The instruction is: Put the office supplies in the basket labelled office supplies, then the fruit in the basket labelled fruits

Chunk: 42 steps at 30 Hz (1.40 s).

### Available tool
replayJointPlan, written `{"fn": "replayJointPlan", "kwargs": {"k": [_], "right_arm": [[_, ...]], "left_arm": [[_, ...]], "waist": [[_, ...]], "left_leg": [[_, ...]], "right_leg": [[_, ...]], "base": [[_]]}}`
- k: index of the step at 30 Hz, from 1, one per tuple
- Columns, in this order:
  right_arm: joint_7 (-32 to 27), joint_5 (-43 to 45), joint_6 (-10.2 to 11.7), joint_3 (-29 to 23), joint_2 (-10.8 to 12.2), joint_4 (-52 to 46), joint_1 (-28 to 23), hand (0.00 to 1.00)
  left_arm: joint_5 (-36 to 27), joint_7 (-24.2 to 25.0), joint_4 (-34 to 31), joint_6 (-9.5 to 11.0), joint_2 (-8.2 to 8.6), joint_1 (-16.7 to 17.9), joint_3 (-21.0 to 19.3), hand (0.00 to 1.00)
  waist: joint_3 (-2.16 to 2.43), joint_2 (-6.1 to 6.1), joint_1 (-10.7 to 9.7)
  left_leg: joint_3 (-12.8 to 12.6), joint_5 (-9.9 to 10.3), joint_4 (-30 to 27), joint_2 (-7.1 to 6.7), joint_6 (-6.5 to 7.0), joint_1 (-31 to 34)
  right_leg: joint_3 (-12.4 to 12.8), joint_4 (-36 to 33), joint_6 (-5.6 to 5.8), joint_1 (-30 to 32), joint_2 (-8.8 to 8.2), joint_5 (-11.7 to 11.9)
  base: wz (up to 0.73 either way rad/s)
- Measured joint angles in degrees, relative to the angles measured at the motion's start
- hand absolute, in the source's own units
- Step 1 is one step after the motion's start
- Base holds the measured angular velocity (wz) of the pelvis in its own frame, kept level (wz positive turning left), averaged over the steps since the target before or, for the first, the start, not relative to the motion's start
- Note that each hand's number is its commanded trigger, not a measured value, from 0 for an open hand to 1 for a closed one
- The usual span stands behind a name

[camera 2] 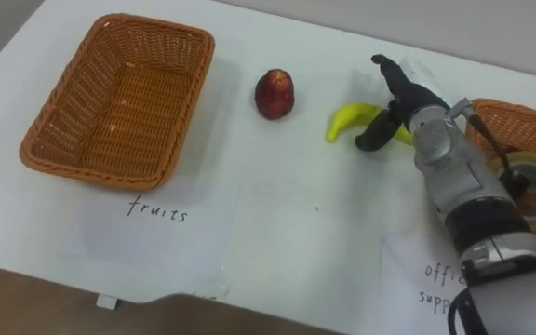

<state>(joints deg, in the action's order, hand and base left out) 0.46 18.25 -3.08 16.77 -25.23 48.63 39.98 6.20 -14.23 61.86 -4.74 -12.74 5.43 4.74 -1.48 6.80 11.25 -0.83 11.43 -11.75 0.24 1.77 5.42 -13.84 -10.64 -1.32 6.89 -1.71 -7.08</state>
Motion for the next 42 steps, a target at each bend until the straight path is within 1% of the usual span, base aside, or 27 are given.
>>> {"fn": "replayJointPlan", "kwargs": {"k": [7,10,13,15,21,25,32,34,36,42], "right_arm": [[1.16,0.08,-0.05,0.04,0.0,0.56,0.0,0.0],[2.02,0.16,-0.13,0.28,0.0,0.58,0.0,0.0],[2.84,1.38,-0.12,1.72,-0.29,0.52,0.0,0.0],[4.56,2.21,-0.04,2.49,-0.81,0.5,0.0,0.0],[7.31,2.86,-0.06,4.54,-0.96,0.54,-0.01,0.0],[8.27,3.04,-0.05,4.63,-0.98,1.16,0.0,0.0],[8.45,4.15,-0.05,4.62,-1.05,2.13,0.01,0.0],[8.6,4.03,-0.07,4.63,-1.18,2.31,0.01,0.0],[9.3,4.02,-0.18,4.63,-1.7,2.4,0.01,0.0],[10.68,4.05,-0.7,4.63,-1.94,2.77,0.08,0.0]], "left_arm": [[-0.02,0.38,0.2,-0.2,-0.01,-0.86,-0.04,0.0],[0.06,1.01,1.38,-0.25,-0.02,-1.58,-0.02,0.0],[0.11,1.01,1.46,-0.24,-0.01,-1.38,-0.01,0.0],[0.07,1.01,1.47,-0.19,-0.02,-1.44,0.04,0.0],[0.11,1.3,1.96,0.08,-0.04,-1.99,1.14,0.0],[0.09,1.38,2.26,0.09,-0.05,-2.17,1.19,0.0],[0.02,1.39,2.32,0.1,-0.08,-2.72,1.18,0.0],[-0.01,1.45,2.33,0.09,-0.19,-2.86,1.18,0.0],[-0.6,1.54,2.33,0.09,-0.22,-3.39,1.18,0.0],[-1.07,1.53,2.32,0.09,-0.65,-3.77,1.17,0.0]], "waist": [[0.02,-0.05,0.18],[0.03,-0.13,0.32],[0.04,-0.12,0.21],[0.04,-0.11,0.22],[0.05,-0.08,0.17],[0.04,-0.05,0.21],[0.02,0.32,0.57],[0.0,0.49,0.86],[0.02,0.63,1.59],[0.03,1.03,2.07]], "left_leg": [[-0.02,-0.2,-0.02,-0.06,0.01,0.02],[-0.11,-0.22,-0.06,-0.05,-0.01,-0.07],[-0.08,-0.22,-0.07,-0.04,-0.01,-0.07],[0.03,-0.22,-0.08,-0.04,-0.01,-0.08],[0.0,-0.32,-0.08,-0.03,-0.02,-0.07],[0.0,-0.38,-0.07,-0.04,0.0,-0.05],[-0.06,-0.38,0.03,-0.04,0.01,-0.06],[-0.08,-0.38,0.03,0.0,0.01,-0.08],[-0.19,-0.38,0.06,0.02,0.01,-0.15],[-0.4,-0.38,0.03,0.0,0.01,-0.18]], "right_leg": [[-0.44,-0.16,-0.1,0.0,-0.14,0.07],[-0.41,-0.2,-0.14,0.0,-0.13,0.1],[-0.33,-0.23,-0.16,0.03,-0.13,0.11],[-0.33,-0.25,-0.19,0.01,-0.12,0.16],[-0.29,-0.25,-0.24,0.02,-0.08,0.4],[-0.31,-0.24,-0.24,0.02,-0.07,0.54],[-0.32,-0.19,-0.23,0.03,0.29,0.69],[-0.27,-0.14,-0.25,0.07,0.32,0.71],[-0.26,-0.13,-0.27,0.09,0.34,0.72],[-0.25,-0.11,-0.24,0.04,0.26,0.75]], "base": [[0.0],[0.0],[0.0],[0.0],[0.0],[0.0],[0.0],[-0.02],[0.0],[0.0]]}}
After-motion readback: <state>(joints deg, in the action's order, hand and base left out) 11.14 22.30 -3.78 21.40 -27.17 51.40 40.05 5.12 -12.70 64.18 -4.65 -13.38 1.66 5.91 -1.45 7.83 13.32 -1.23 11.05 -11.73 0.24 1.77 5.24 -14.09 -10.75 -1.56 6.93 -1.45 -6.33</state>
